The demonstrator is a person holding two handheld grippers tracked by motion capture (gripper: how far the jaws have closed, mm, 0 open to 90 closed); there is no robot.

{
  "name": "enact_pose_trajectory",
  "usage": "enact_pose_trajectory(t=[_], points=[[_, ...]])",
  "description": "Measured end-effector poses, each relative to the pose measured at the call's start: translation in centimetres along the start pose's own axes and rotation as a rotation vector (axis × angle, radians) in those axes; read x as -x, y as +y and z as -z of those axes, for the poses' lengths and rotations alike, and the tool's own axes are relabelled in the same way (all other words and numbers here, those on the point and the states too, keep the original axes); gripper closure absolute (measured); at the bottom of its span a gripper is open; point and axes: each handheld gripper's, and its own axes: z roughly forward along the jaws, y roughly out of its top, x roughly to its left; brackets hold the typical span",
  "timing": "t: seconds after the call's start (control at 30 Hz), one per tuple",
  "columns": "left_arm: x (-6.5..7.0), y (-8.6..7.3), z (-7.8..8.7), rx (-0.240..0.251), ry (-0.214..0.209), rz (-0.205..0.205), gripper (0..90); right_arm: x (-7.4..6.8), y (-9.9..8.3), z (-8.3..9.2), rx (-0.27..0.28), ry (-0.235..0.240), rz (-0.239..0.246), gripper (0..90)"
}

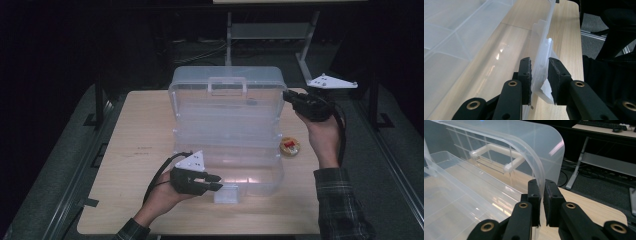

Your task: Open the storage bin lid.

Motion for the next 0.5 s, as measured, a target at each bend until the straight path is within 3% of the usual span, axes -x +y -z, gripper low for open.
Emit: enact_pose_trajectory(t=[0.5], points=[[0.03,0.00,-0.02,0.003,0.001,0.006,72.6,0.47,0.35,-0.69,-0.009,0.002,-0.019,84.8]])
